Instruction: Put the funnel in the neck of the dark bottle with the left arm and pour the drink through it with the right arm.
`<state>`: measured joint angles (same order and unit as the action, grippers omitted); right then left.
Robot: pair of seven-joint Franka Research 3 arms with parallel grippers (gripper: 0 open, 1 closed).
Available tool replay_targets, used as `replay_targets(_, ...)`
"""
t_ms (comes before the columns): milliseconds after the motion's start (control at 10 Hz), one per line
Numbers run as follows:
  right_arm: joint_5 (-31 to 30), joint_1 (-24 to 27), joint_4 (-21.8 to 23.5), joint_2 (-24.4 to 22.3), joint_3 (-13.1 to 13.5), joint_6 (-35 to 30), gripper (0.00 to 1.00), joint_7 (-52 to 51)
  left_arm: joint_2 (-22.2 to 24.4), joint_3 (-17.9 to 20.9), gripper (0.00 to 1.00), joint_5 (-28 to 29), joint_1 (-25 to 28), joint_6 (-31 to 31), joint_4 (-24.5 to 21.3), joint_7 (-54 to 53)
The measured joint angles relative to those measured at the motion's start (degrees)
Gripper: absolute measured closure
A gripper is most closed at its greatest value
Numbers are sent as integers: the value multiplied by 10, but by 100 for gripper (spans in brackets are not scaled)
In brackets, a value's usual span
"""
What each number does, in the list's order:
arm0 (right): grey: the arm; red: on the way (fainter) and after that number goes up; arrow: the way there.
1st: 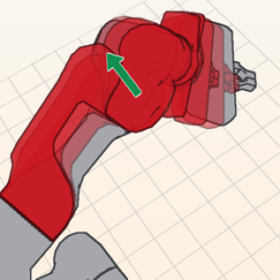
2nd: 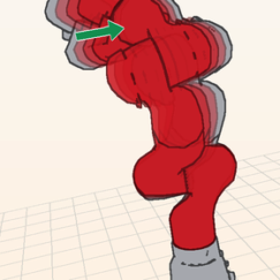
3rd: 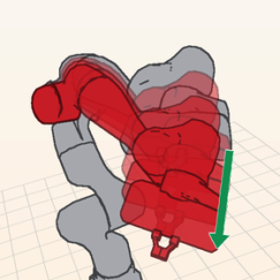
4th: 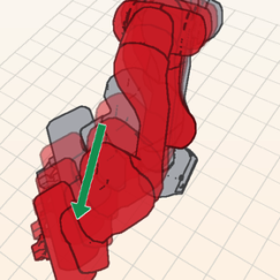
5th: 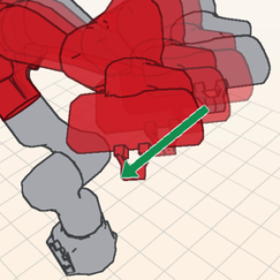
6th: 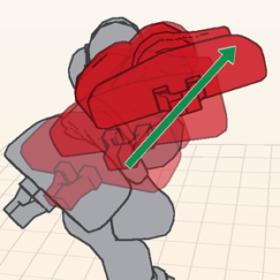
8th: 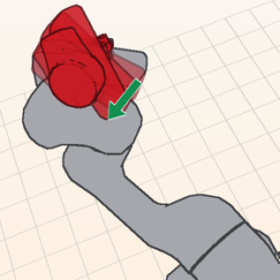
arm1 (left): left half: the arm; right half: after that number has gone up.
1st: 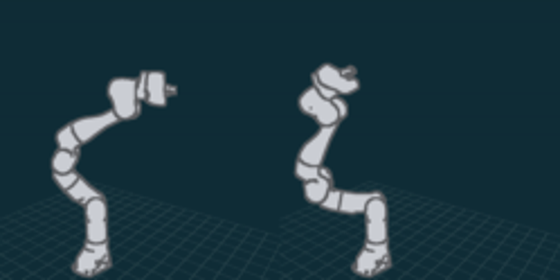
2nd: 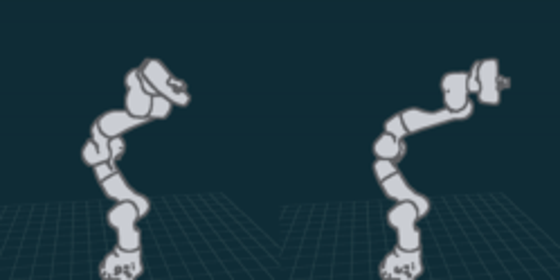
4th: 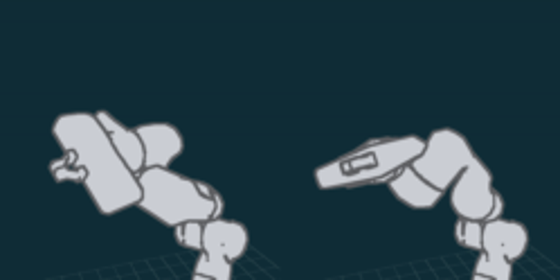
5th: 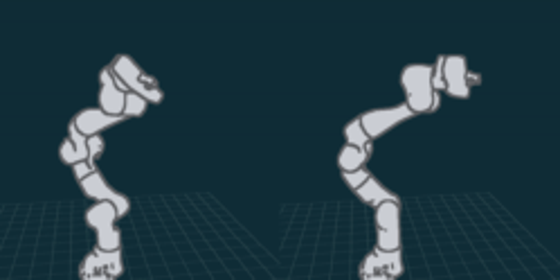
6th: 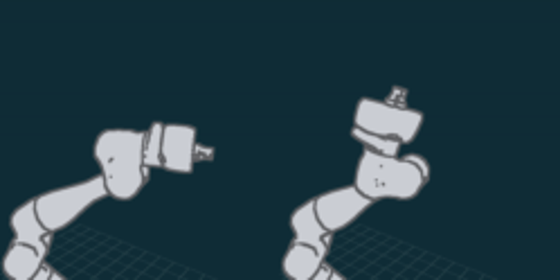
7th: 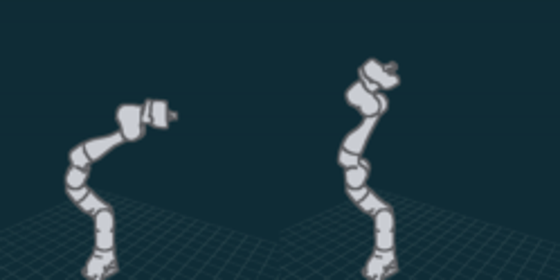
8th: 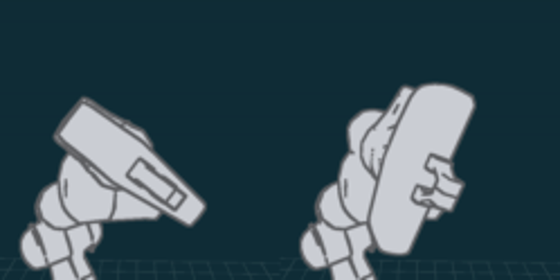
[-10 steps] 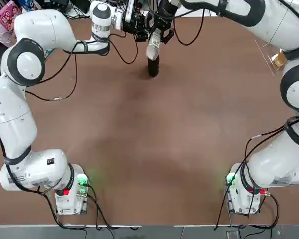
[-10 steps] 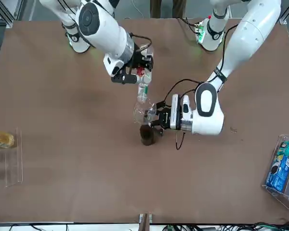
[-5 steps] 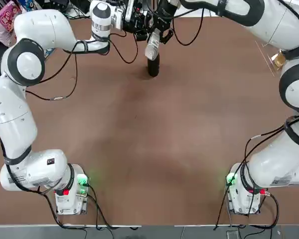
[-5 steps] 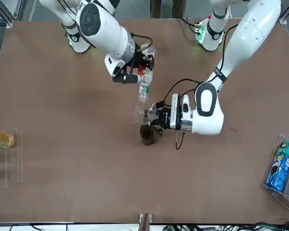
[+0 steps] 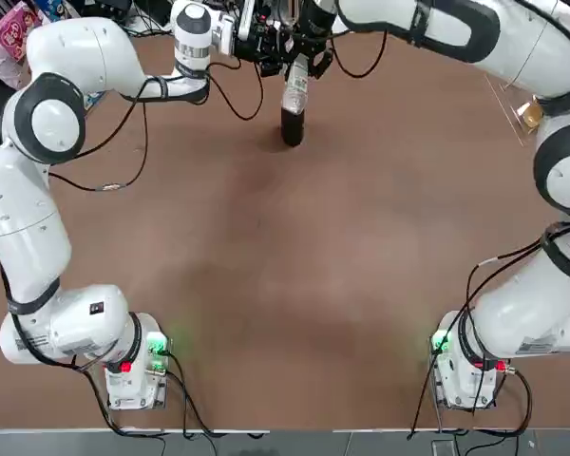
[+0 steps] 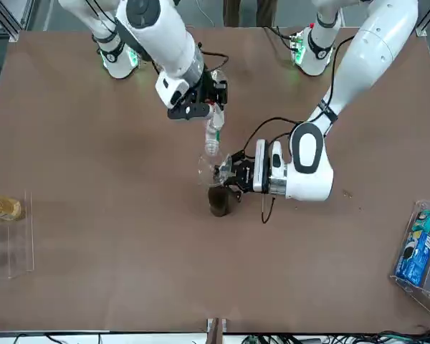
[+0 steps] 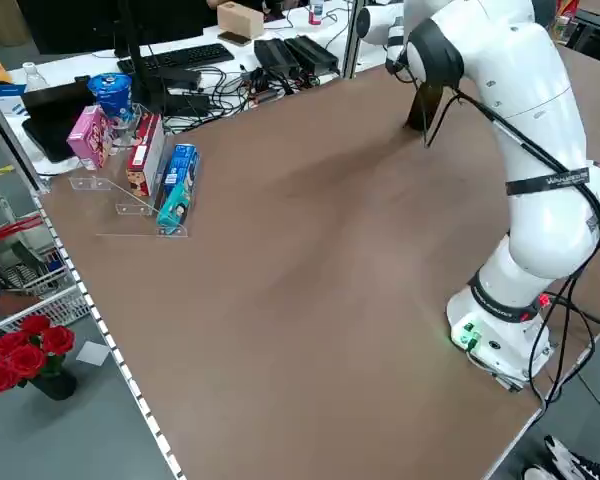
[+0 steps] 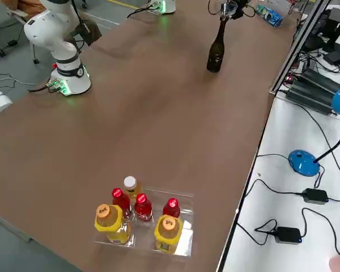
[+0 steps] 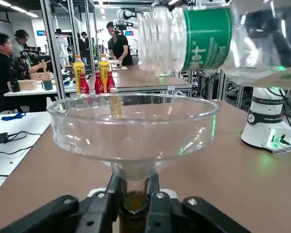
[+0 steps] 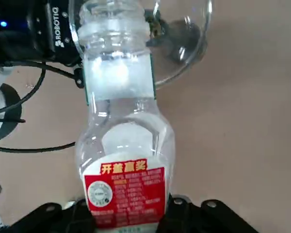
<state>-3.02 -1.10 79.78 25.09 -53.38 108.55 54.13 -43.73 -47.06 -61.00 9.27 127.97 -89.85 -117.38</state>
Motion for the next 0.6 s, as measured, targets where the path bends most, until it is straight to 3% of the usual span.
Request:
replay_targets(300,-15,15,13,-36,8,-12,61,-112,0,0,75,0,0,0,0,0)
replay_targets(600,-15,29,28,-74,65,-41,61,-262,0,0,73,0,0,0,0,0)
